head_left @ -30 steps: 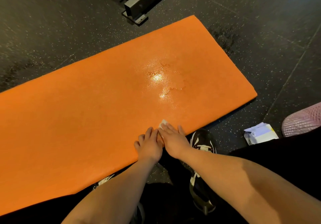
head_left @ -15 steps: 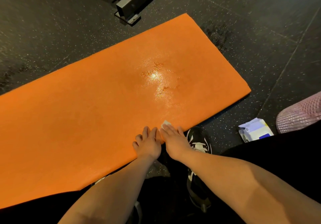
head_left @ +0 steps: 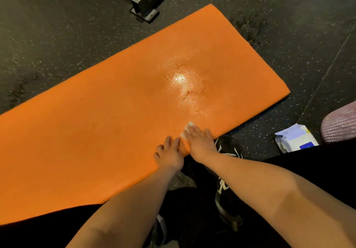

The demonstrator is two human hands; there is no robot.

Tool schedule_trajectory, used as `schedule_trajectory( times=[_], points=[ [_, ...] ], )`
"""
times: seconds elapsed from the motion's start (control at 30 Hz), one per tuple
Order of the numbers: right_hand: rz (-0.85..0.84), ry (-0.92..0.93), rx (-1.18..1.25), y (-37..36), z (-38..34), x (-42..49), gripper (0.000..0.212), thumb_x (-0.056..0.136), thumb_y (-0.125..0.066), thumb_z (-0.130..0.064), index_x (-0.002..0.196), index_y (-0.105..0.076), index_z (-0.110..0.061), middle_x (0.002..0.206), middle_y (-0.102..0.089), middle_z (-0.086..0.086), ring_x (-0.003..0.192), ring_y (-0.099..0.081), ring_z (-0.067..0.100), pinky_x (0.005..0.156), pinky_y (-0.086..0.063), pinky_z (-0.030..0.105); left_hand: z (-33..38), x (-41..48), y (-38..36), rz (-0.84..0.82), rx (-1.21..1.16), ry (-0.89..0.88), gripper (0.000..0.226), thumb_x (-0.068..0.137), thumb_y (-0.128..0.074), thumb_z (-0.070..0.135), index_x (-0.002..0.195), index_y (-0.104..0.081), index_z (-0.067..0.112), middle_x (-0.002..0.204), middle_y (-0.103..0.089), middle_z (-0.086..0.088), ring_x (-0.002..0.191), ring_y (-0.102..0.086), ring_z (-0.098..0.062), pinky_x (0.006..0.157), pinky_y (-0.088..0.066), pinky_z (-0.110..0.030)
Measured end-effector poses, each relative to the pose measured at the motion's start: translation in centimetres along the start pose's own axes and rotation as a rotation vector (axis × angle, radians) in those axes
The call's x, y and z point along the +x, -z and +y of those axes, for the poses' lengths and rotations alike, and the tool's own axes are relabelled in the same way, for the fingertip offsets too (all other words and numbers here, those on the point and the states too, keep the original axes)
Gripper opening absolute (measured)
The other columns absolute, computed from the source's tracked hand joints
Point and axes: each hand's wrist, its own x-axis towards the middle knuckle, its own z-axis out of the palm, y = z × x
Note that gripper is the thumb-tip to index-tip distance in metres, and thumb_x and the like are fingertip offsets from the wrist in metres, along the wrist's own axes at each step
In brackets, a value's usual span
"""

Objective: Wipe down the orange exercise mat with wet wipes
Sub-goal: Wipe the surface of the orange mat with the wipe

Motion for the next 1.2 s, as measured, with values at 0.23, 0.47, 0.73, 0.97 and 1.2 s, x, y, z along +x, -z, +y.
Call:
schedule_trajectory(
  times=[0.23,0.47,0.73,0.97,1.2],
  points=[
    [0.136,-0.158,-0.007,0.3,1.3,0.7,0.077,0.091,-0.052,-0.014,0.160,-0.017,-0.016,0.157,-0.025,0.012,0.148,-0.016,0.033,0.124,-0.010,0.049,-0.3,-0.1,0.2,-0.011,-0.007,-0.009,0.054,0.102,-0.038,0.036,0.153,-0.023,0.047,0.167,-0.005,0.009,0.141,-0.017,-0.031,0.112,-0.019,-0.046],
    [0.053,0.060,0.045,-1.7,0.0,0.2,0.066,0.100,-0.043,-0.015,0.161,-0.019,-0.023,0.170,-0.008,-0.001,0.156,0.003,0.020,0.126,0.002,0.046,0.2,0.1,0.2,-0.021,-0.045,0.030,0.051,0.104,-0.036,0.038,0.152,-0.026,0.048,0.167,-0.005,0.011,0.143,-0.016,-0.030,0.113,-0.018,-0.045],
    [0.014,-0.065,0.119,-1.1,-0.5,-0.8,0.064,0.103,-0.035,-0.017,0.162,-0.012,-0.020,0.170,0.003,0.000,0.156,0.008,0.020,0.126,0.004,0.046,0.4,0.1,0.6,-0.035,-0.041,0.045,0.052,0.101,-0.038,0.031,0.151,-0.029,0.047,0.167,-0.007,0.010,0.142,-0.017,-0.032,0.112,-0.020,-0.047],
    [0.048,-0.121,0.100,-0.7,0.4,-1.2,0.059,0.103,-0.036,-0.022,0.160,-0.022,-0.023,0.170,-0.008,-0.002,0.156,0.004,0.020,0.125,0.004,0.047,0.2,-0.5,0.4,-0.032,-0.033,0.015,0.057,0.100,-0.039,0.026,0.152,-0.027,0.046,0.167,-0.005,0.010,0.143,-0.015,-0.032,0.111,-0.019,-0.045],
    [0.020,-0.011,0.108,-1.9,-0.9,-1.7,0.062,0.100,-0.041,-0.019,0.160,-0.025,-0.018,0.169,-0.014,0.005,0.156,-0.006,0.022,0.126,-0.003,0.045,-0.1,-0.5,0.5,-0.030,-0.004,0.008,0.051,0.103,-0.036,0.033,0.152,-0.026,0.048,0.167,-0.006,0.010,0.142,-0.018,-0.031,0.111,-0.020,-0.044]
  ],
)
